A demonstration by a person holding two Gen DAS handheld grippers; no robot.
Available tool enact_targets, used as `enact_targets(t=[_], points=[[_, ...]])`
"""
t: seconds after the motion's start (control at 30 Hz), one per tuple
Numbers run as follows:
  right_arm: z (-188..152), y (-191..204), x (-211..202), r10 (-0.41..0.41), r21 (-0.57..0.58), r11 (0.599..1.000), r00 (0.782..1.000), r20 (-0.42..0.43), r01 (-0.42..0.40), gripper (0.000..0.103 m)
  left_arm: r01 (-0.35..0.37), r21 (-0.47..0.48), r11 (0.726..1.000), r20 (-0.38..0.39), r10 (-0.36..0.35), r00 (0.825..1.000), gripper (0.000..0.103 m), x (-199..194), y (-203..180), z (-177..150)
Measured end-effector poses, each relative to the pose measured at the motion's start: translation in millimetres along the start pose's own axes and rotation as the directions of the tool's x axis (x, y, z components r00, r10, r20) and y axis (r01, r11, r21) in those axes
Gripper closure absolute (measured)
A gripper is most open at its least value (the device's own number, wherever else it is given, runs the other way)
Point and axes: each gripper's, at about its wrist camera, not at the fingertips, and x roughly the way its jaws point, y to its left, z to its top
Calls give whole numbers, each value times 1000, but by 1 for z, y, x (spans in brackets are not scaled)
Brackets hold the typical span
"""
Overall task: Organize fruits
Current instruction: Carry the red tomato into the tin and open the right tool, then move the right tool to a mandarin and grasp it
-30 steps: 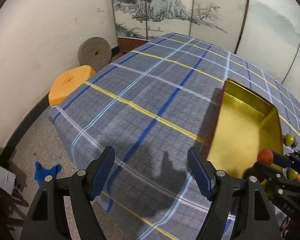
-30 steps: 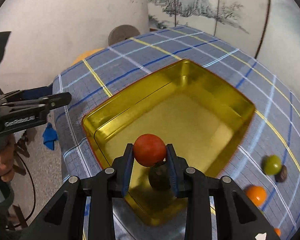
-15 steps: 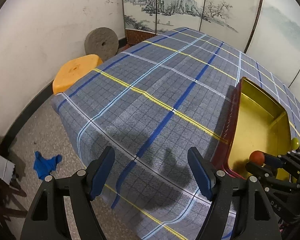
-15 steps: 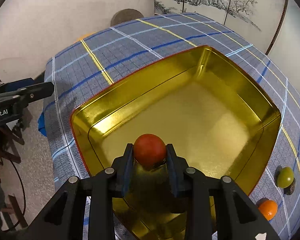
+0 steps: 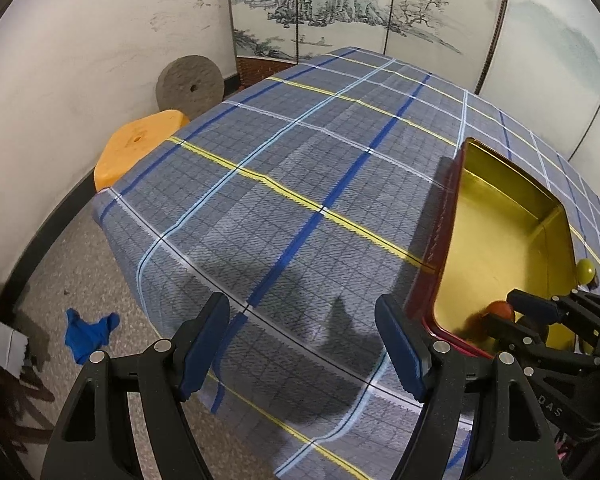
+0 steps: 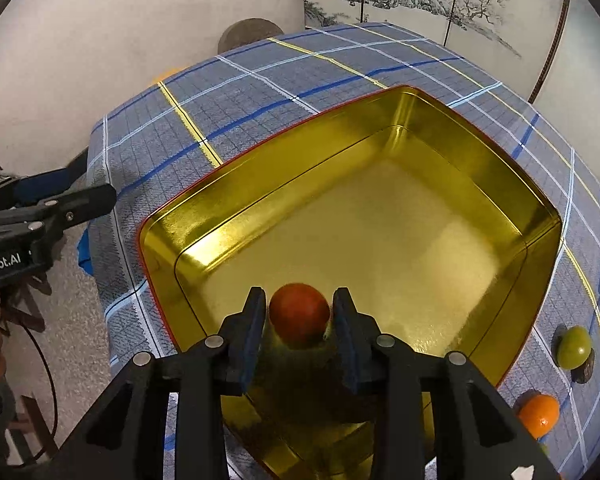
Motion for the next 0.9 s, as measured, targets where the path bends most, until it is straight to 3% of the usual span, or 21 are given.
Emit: enact_targets(t=[0.13,0.53,0.73,0.9], points=[[-3,0,-11,4,5,1000,1000,30,-4,59,8,9,1000,1,-8,1000,27,-2,-5,0],[-40,-18,-88,-23,59,998,986,162,14,57,103,97,990,22,-105,994,27,-21,-52,-7],[-84,-55,-127,-121,160,983,974,189,91,56,160,171,972,14,-165,986,27,-31,-87,-17],[-131,-95,-150,-209,279,947,965,160,159,55,205,226,952,1,-210,978,27,-39,-115,-27]])
